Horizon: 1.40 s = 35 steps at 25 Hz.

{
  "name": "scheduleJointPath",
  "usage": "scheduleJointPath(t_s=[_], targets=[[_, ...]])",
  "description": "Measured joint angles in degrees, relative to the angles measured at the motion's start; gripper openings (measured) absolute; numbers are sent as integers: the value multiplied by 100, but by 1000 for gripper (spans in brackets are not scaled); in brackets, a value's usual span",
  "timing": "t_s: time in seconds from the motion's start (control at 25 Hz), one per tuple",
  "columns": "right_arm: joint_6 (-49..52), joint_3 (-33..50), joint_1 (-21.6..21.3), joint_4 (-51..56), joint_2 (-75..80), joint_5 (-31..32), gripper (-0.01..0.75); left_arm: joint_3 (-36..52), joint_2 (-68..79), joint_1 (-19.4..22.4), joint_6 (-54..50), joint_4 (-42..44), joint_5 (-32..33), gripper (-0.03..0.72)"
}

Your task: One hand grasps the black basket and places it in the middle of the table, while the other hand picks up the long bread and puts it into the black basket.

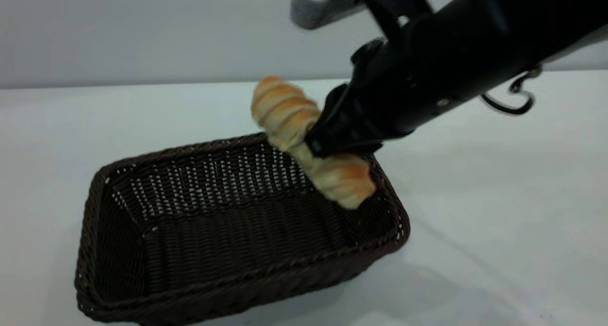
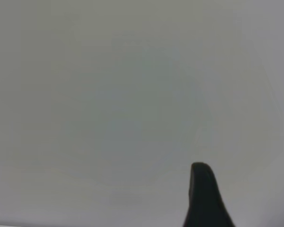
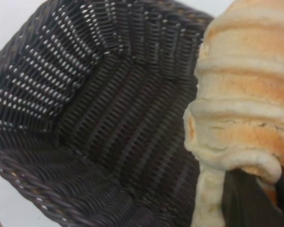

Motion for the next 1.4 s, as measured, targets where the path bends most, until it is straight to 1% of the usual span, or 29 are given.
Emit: scheduleJointPath(t_s=[0.32, 0.44, 0.52, 0.68, 0.76, 0.84, 0.92, 1.0, 1.16, 1.28, 1.36, 1.4], targets=[[4, -474, 0, 5, 717, 223, 51, 0, 0, 0, 0, 0, 0, 509], [-40, -628, 0, 5, 832, 268, 98, 0, 0, 0, 0, 0, 0, 509], [-103, -746, 0, 5, 890, 343, 176, 0, 0, 0, 0, 0, 0, 509], [-148, -850, 0, 5, 903, 418, 377, 0, 0, 0, 0, 0, 0, 509], [-148, -850, 0, 5, 903, 418, 458, 0, 0, 0, 0, 0, 0, 509], [-148, -850, 0, 5, 908, 418, 513, 0, 0, 0, 0, 0, 0, 509], [-148, -850, 0, -8, 862, 413, 532, 0, 0, 0, 0, 0, 0, 509], [-134, -850, 0, -88, 708, 385, 534, 0, 0, 0, 58, 0, 12, 509], [459, -850, 0, -865, -178, 162, 515, 0, 0, 0, 296, 0, 199, 509], [1497, -850, 0, -2086, -1019, 105, 494, 0, 0, 0, 478, 0, 501, 509], [2484, -850, 0, -3075, -1677, 287, 487, 0, 0, 0, 601, 0, 763, 509], [3229, -850, 0, -3705, -1994, 489, 483, 0, 0, 0, 662, -7, 912, 509]])
